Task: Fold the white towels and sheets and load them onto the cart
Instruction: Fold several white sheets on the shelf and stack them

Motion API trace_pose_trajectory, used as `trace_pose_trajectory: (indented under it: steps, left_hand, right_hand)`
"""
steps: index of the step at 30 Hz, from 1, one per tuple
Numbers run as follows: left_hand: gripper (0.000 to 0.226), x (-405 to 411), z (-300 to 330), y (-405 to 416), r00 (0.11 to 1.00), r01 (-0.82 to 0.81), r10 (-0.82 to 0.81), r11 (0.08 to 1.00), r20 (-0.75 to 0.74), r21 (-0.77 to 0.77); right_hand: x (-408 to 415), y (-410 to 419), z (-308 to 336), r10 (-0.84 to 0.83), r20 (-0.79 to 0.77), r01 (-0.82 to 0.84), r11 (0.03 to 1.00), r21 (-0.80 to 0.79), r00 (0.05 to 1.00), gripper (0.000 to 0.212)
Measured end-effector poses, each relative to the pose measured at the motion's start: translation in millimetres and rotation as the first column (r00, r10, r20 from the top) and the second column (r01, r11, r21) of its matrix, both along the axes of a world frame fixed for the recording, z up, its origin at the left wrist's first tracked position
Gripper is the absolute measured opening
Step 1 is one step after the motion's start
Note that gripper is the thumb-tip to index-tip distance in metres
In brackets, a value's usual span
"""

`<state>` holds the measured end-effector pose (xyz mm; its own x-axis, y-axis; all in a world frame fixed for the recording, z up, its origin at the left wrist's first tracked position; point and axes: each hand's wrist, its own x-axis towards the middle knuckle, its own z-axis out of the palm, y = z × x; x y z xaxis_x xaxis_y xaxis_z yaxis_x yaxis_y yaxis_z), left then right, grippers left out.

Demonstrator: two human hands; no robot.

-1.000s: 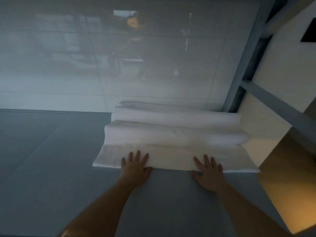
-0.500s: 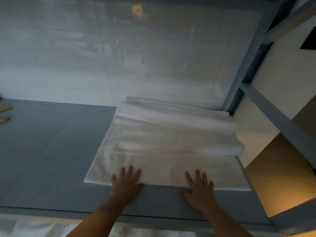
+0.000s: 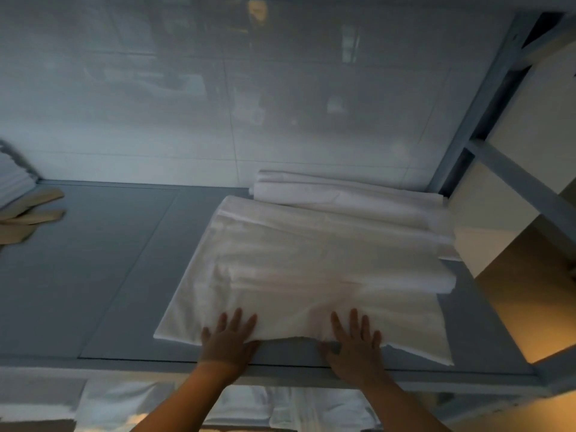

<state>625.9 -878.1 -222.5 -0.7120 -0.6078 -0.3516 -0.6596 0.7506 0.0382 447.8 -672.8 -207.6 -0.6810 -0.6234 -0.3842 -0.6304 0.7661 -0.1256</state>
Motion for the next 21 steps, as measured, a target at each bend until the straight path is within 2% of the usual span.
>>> trace_pose_trajectory:
  steps: [12,21]
  left_hand:
    - [0.053,114,3,-145,0.997,0.071,-0.071,0.997,-0.033,-0.004]
    - [0.052,201,2,-206,0.999,-0.039,0.039,0.999,-0.003,0.000]
  right_hand:
    - [130,-135,-13,-0.093,0.025,0.092,0.995,0.031,0.995,0.080]
    - [194,-215,-13,0.031,0.027,-0.031,1.000,0.004,0.999,0.079]
